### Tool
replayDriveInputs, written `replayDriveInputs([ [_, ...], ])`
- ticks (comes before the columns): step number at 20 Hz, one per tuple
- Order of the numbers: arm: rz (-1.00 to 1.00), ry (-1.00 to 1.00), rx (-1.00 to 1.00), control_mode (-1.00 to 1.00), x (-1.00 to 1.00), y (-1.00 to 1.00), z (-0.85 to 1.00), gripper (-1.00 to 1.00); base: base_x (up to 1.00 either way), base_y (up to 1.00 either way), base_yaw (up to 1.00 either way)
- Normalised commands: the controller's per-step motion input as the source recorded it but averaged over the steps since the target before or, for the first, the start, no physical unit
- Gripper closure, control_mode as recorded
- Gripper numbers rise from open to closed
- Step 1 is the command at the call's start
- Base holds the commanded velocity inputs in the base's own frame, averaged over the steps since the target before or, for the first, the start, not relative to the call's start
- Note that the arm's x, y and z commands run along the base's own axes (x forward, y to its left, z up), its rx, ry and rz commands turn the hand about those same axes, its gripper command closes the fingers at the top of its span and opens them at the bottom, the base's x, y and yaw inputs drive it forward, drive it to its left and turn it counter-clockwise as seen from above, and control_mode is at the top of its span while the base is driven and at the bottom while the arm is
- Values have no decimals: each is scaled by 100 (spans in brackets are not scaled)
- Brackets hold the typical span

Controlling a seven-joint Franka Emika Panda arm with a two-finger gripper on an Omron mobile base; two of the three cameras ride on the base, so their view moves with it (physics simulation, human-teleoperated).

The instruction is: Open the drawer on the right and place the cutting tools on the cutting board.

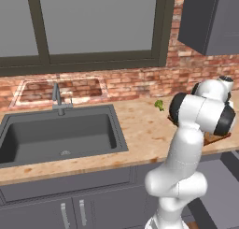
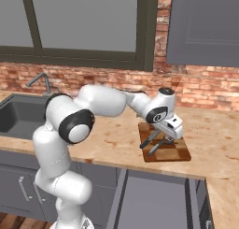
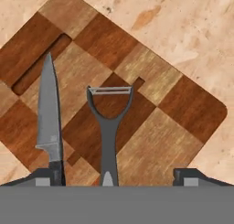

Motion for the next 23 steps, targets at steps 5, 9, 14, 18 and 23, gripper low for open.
replayDriveInputs([
  [5, 0, -20, 0, -100, -65, 17, 92, -100, 0, 0, 0],
  [9, 0, -8, 0, -100, -60, 38, 95, -100, 0, 0, 0],
  [14, 0, 0, -4, -100, -44, 67, 97, -100, 0, 0, 0],
  [18, 0, 1, -9, -100, -38, 89, 77, -100, 0, 0, 0],
  [23, 3, 11, -10, -100, -36, 100, 45, -100, 0, 0, 0],
])
